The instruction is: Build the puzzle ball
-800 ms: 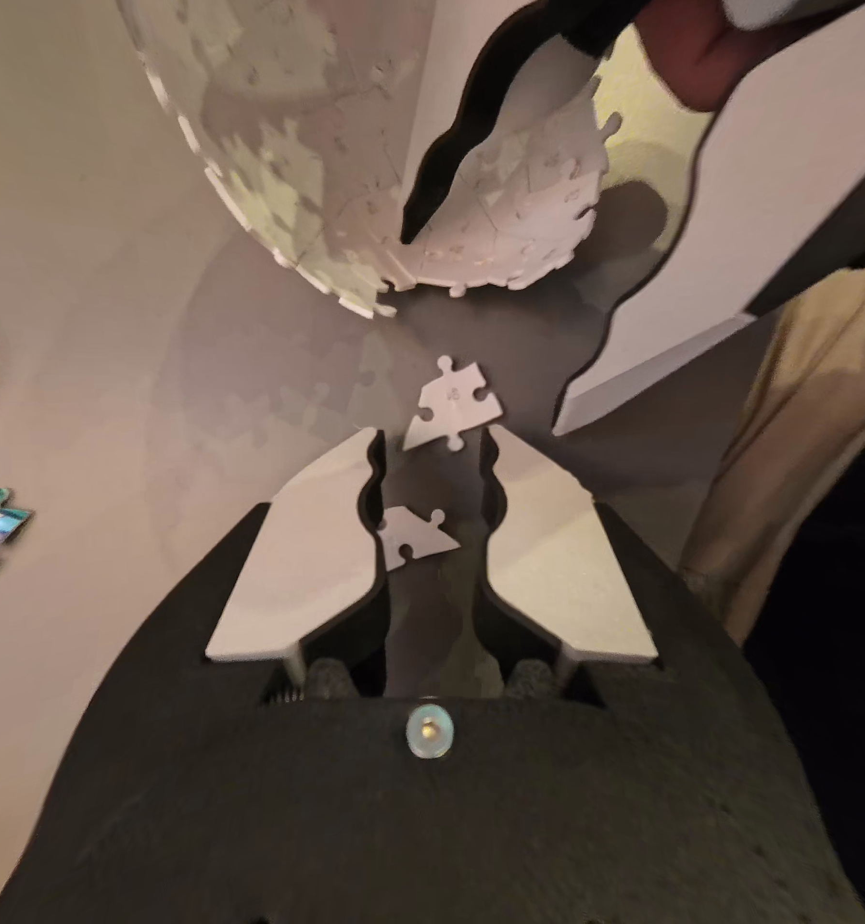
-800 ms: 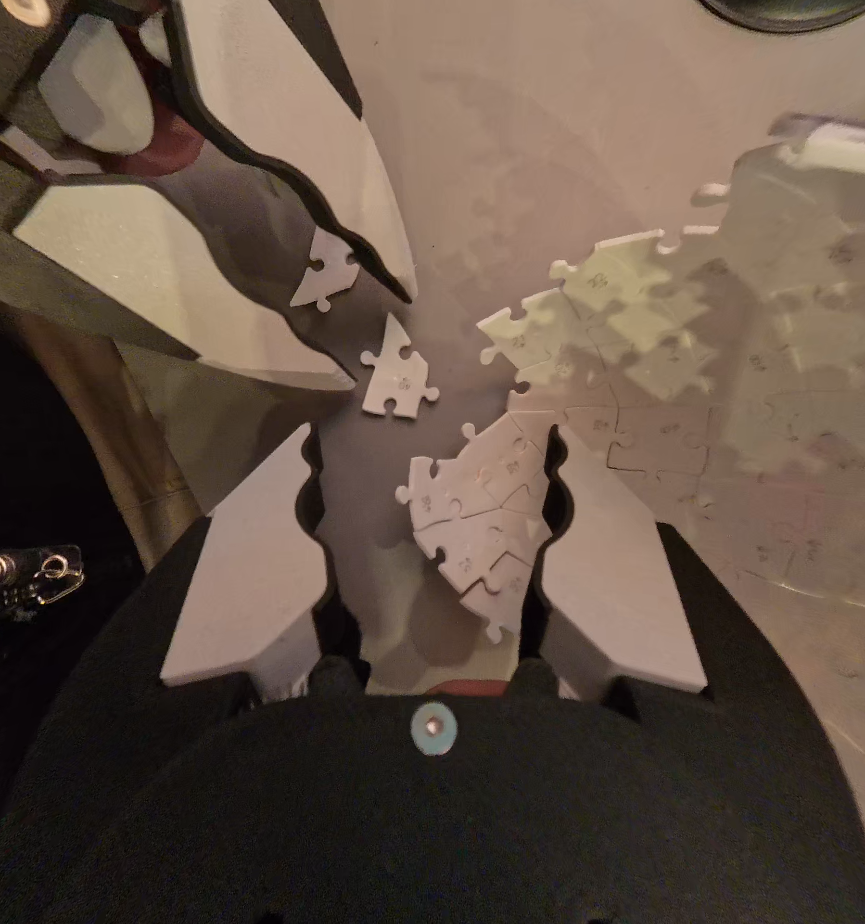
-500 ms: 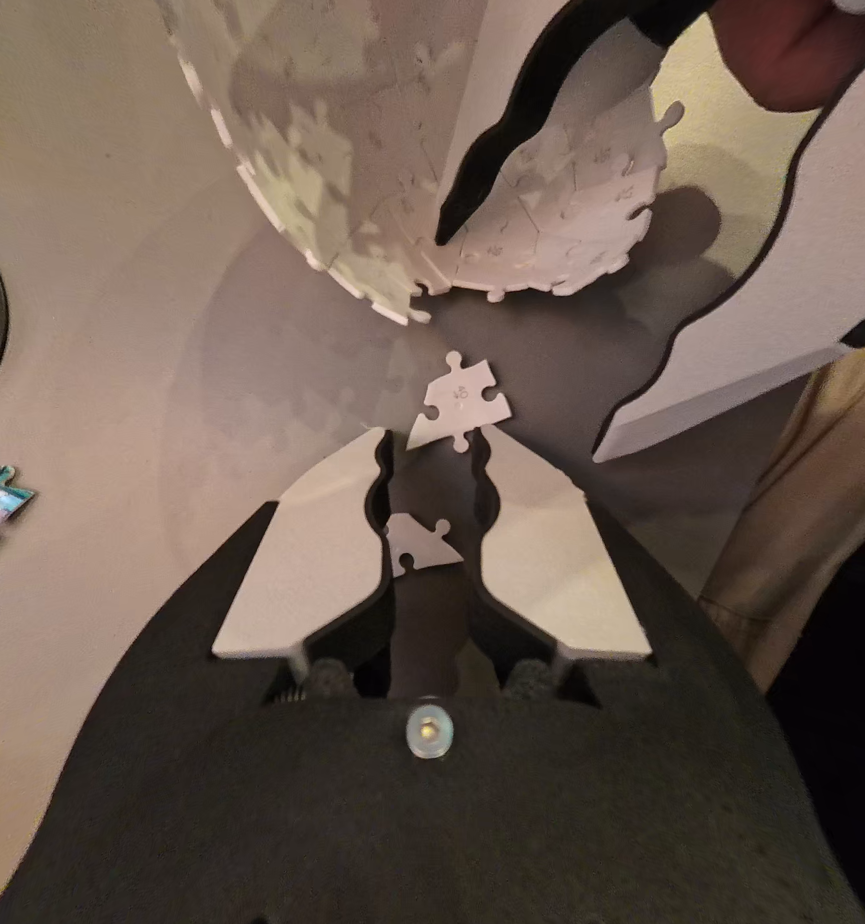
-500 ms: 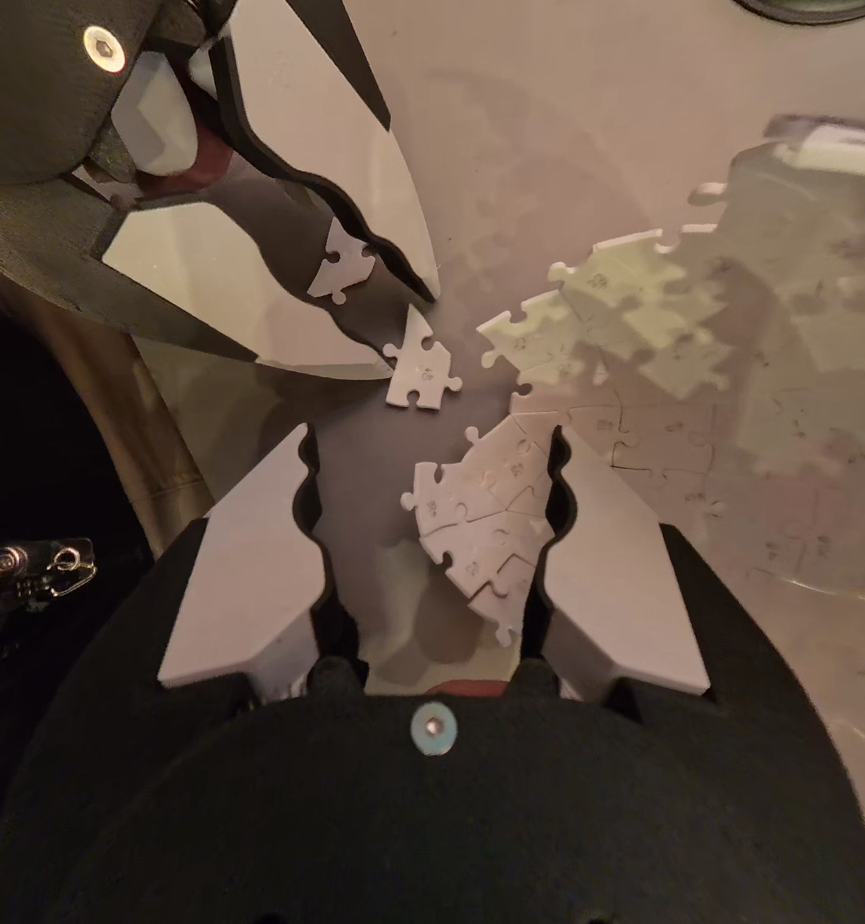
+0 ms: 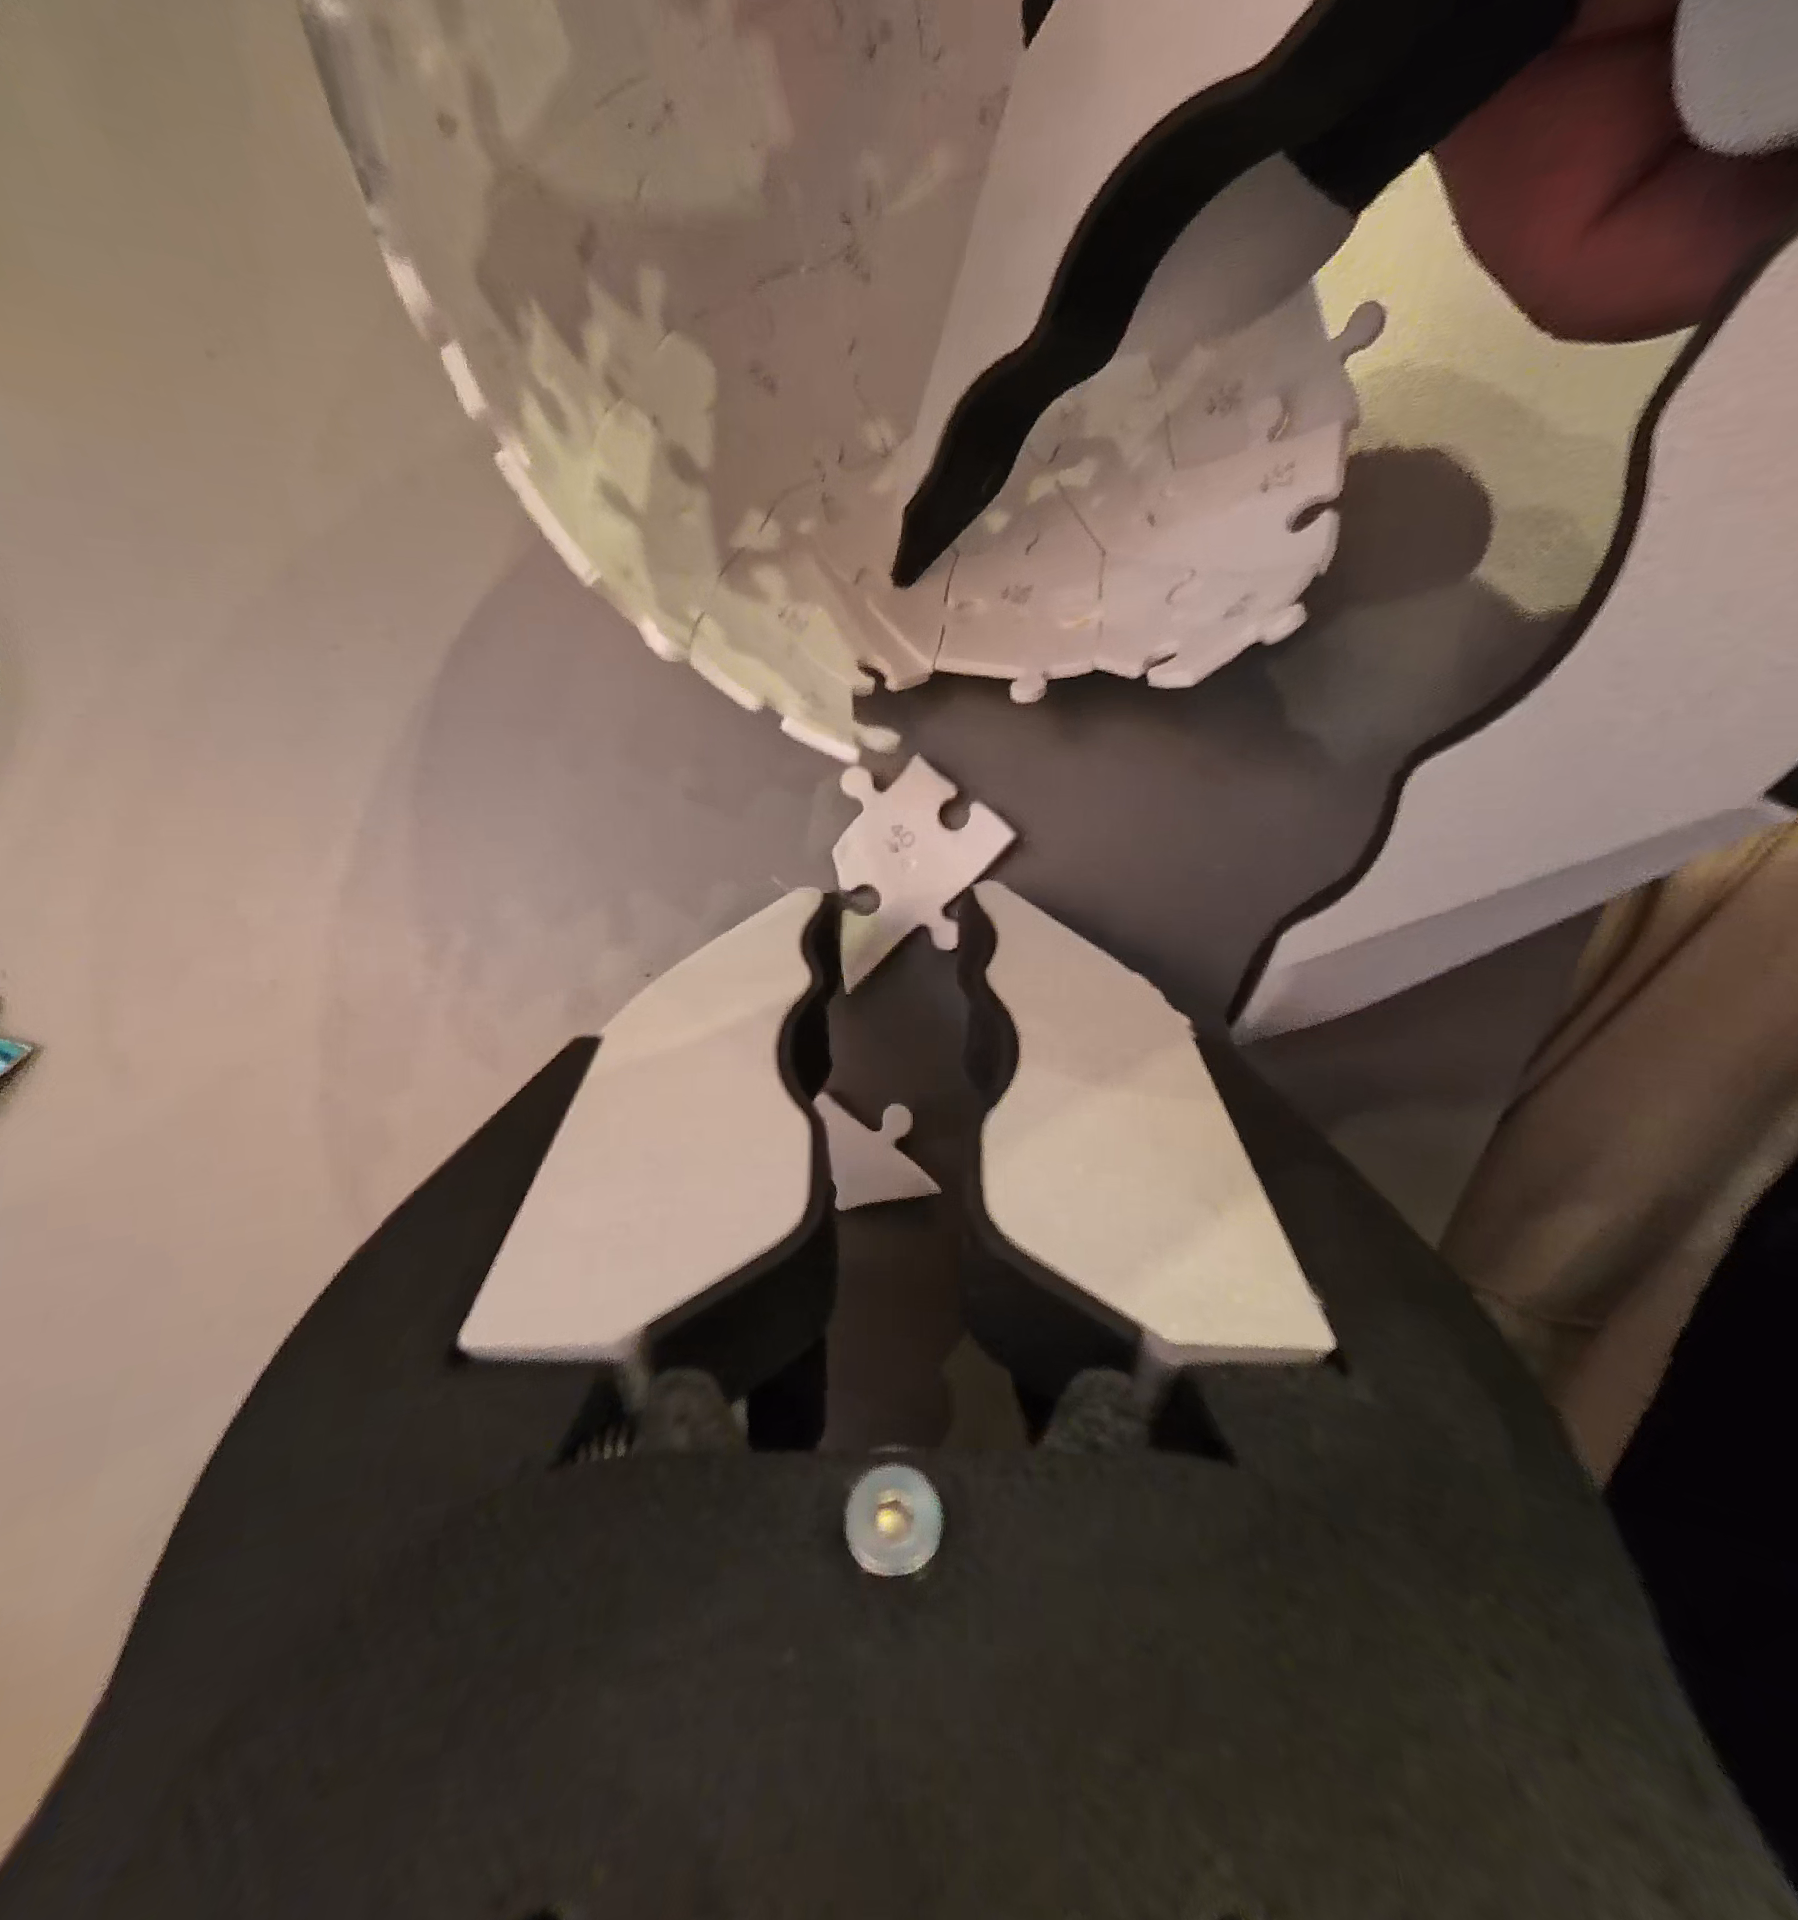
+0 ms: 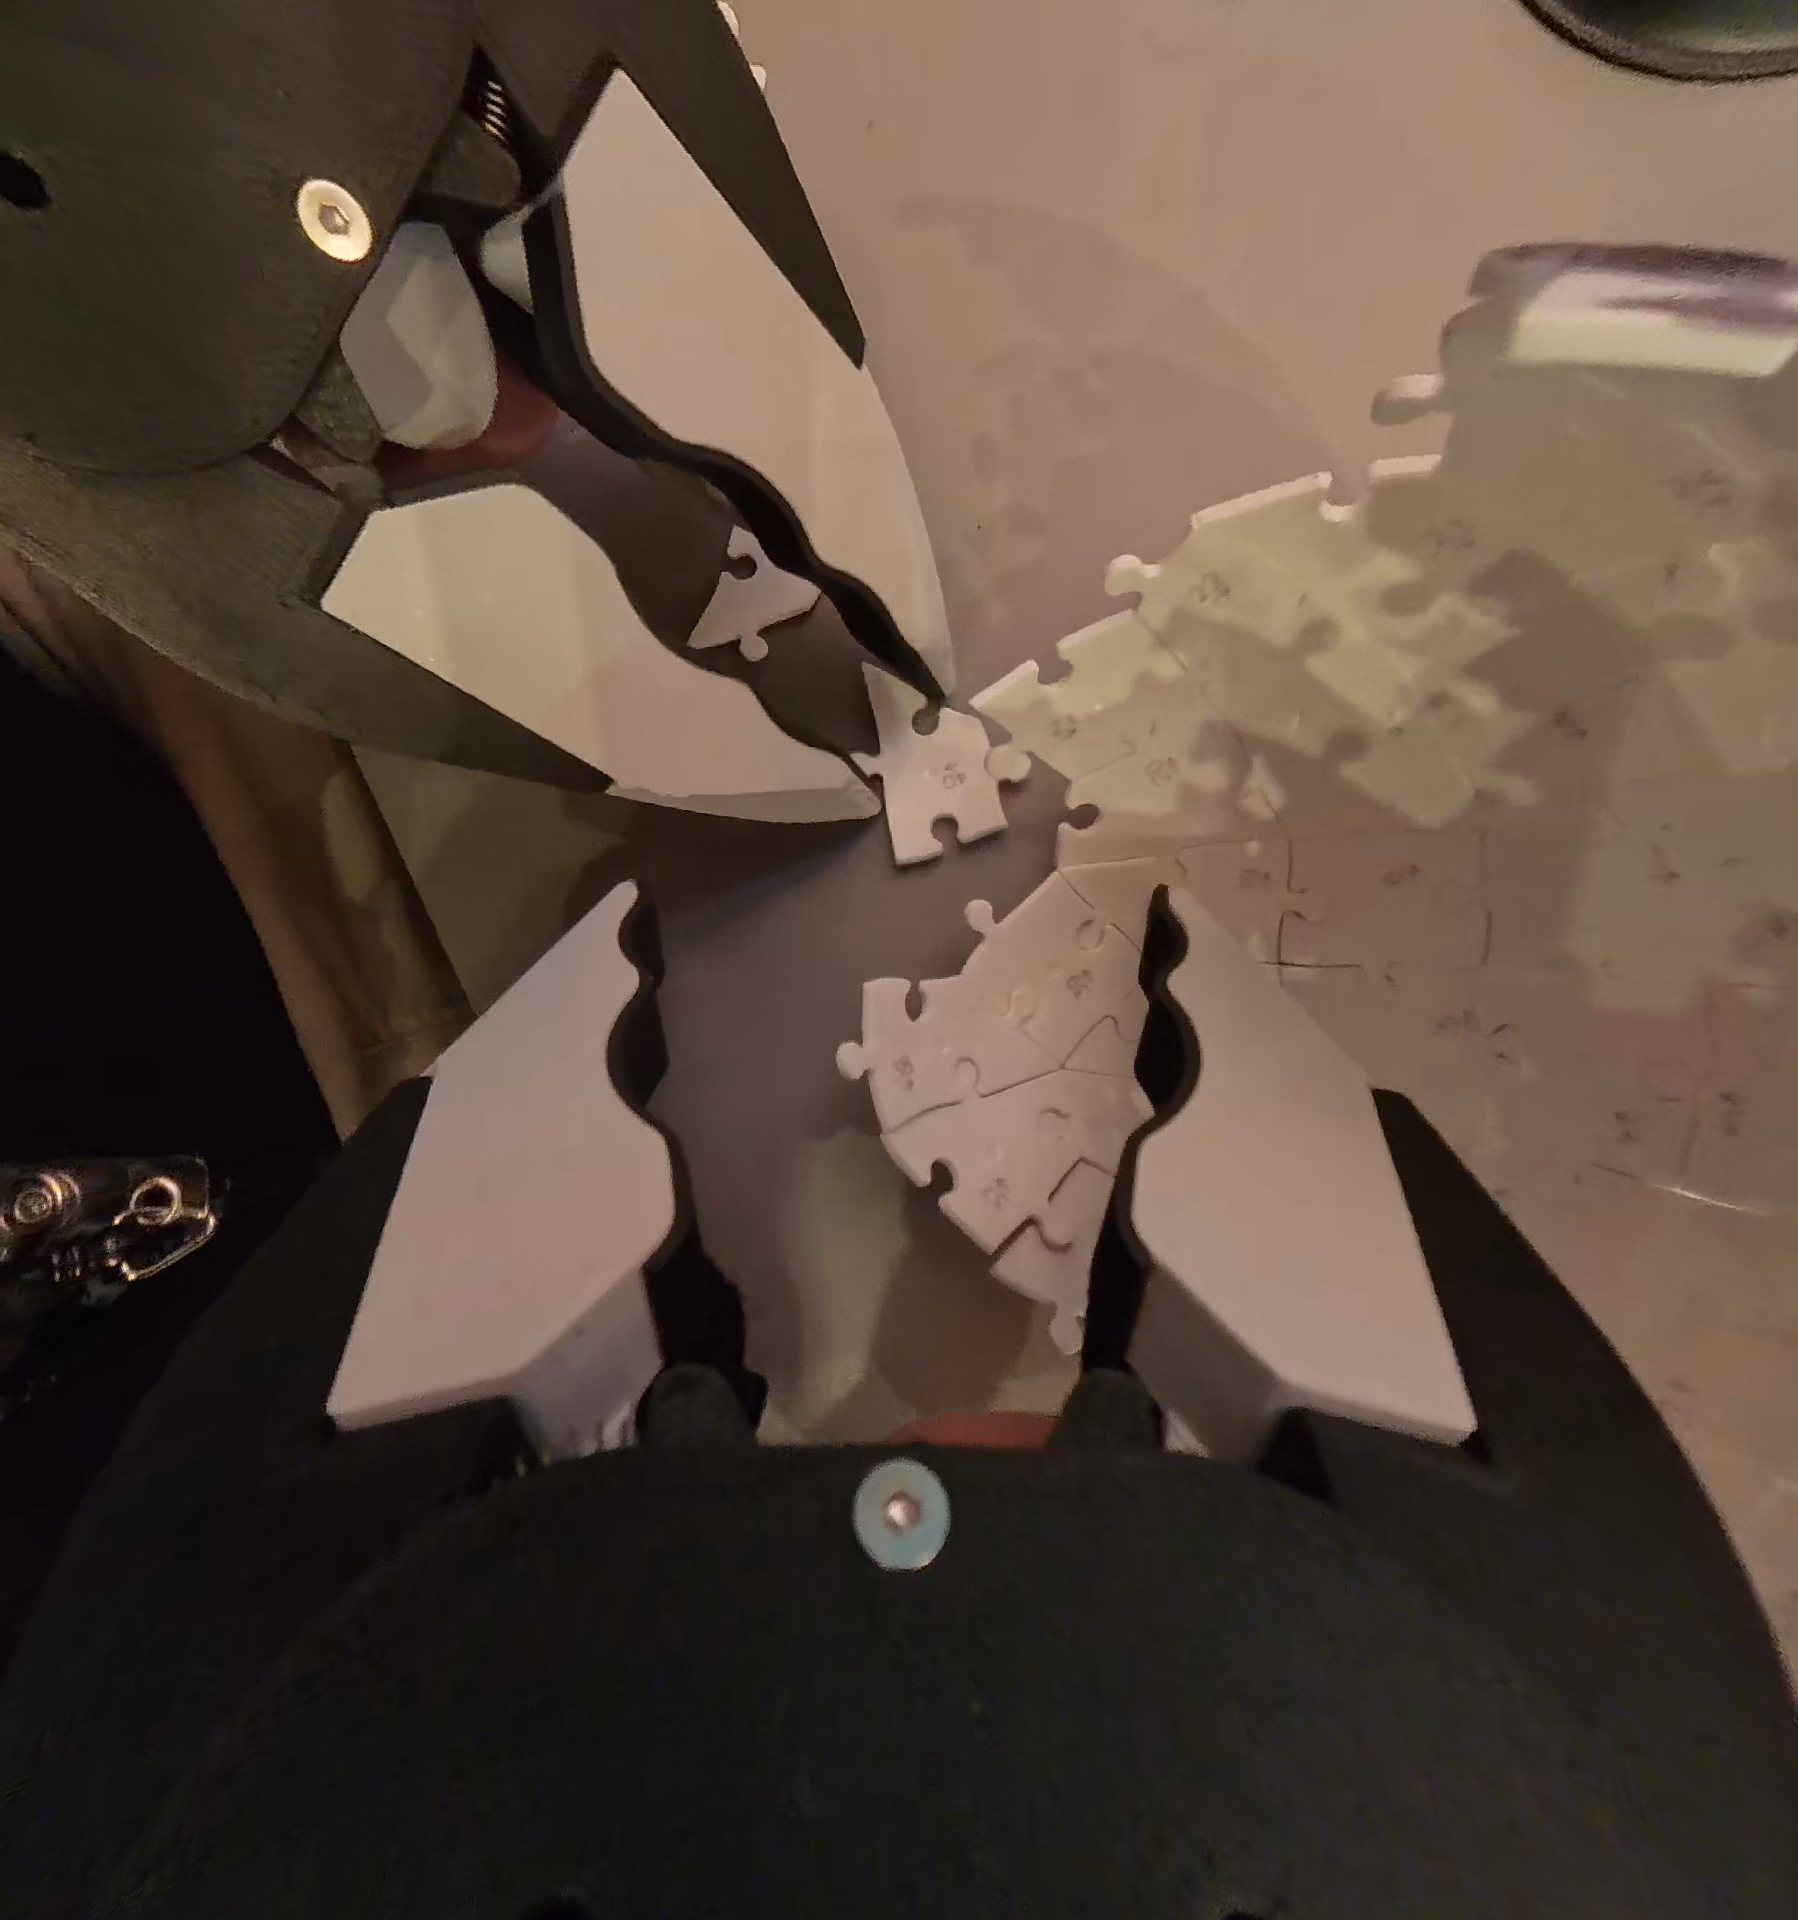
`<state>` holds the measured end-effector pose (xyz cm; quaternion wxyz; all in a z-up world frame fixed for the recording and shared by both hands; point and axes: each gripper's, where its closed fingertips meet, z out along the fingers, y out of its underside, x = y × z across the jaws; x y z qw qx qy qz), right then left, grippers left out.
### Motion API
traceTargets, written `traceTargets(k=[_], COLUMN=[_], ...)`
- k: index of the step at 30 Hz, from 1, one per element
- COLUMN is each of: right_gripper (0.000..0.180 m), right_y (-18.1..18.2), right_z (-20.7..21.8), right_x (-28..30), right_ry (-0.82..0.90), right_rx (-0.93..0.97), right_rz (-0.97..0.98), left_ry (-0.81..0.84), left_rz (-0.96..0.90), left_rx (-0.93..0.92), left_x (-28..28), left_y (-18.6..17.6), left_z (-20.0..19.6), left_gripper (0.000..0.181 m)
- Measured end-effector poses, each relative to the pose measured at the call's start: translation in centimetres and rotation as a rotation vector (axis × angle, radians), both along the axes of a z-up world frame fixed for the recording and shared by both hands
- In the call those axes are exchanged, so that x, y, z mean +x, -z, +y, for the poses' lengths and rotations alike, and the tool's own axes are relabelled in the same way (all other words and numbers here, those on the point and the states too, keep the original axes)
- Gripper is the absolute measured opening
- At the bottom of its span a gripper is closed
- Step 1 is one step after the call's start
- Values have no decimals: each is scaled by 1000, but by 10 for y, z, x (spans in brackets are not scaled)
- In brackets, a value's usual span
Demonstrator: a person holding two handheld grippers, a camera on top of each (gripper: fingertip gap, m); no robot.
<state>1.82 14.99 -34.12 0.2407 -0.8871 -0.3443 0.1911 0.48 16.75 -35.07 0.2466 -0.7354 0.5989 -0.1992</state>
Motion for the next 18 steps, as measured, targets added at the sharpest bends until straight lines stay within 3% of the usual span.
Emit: traceTargets(k=[18], right_gripper=[93], right_y=[-8], right_z=[1], right_x=[-5], right_ry=[-10], right_rx=[26], right_rz=[16], left_ry=[34], left_rz=[-9], left_rx=[-1], left_x=[1], left_y=[0], left_z=[0], left_gripper=[19])
